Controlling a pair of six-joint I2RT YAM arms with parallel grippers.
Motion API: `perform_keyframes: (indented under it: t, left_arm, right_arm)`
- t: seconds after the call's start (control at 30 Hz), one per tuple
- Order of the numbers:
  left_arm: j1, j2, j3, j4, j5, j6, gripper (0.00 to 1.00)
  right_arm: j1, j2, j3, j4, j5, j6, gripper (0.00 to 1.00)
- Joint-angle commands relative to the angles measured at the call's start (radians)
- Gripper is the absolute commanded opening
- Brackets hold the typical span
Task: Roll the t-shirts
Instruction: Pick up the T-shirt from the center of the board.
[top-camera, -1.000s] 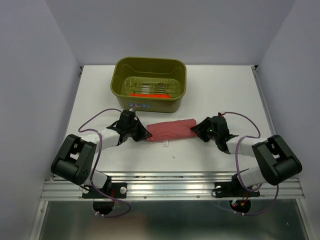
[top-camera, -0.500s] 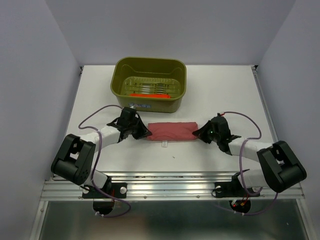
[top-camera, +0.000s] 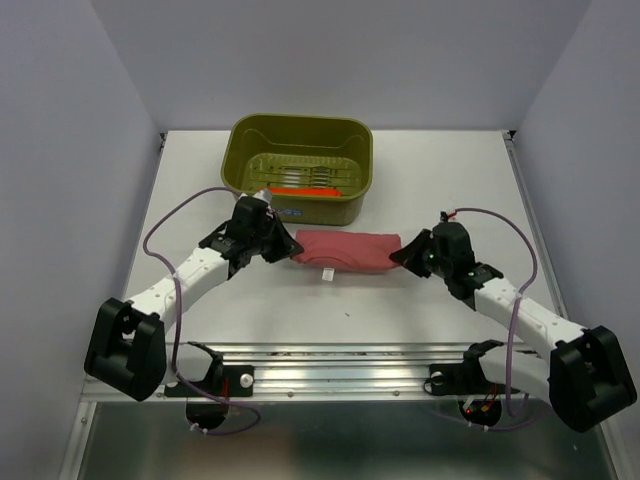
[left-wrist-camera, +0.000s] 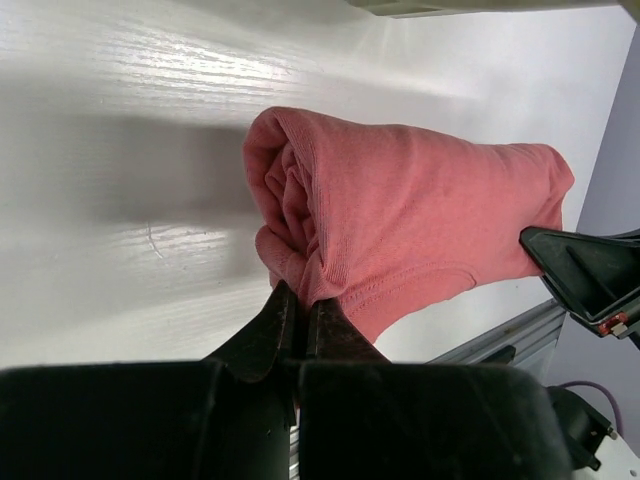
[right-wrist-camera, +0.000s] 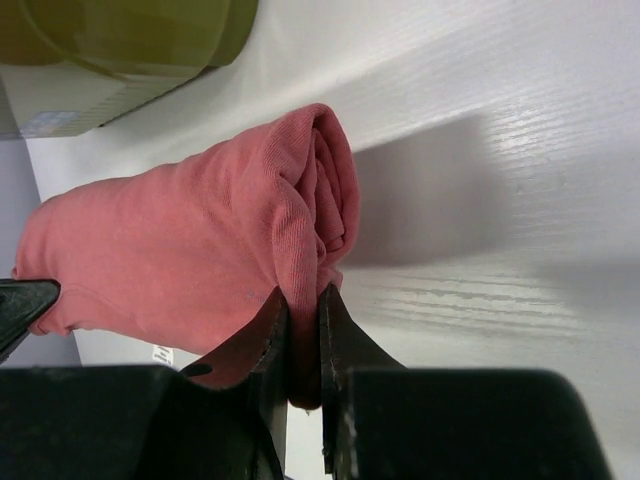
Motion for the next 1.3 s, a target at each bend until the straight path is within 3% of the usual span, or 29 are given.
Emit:
perform_keyframes:
  t: [0.0,0.37,0.63,0.97,1.27]
  left_arm:
    - [0.008,-0.065,0.070,-0.051,-0.051,0.038,0.00]
    - [0.006,-0.162,0.240,-0.202,-0.100,0.093,0.00]
    - [0.032,-0.082,0.501,-0.275,-0.150,0.186,0.00]
    - [0.178,0.174,0.857,-0.266,-0.100,0.297,0.00]
    - [0.311,0.480,1.134,-0.301,-0.009,0.352,0.00]
  right_arm:
    - [0.000,-0.049,0.066,-0.095,-0.011,-0.052,0.01]
    - [0.000,-0.173,0.243,-0.254,-0.002,-0.099,0.01]
    - [0.000,-0.092,0.479,-0.264,0.023,-0.161,0.01]
    - [0.000,0.259,0.792,-0.147,0.001,-0.213,0.01]
    - [0.031,0.613,1.094,-0.157,-0.014,-0.264,0.01]
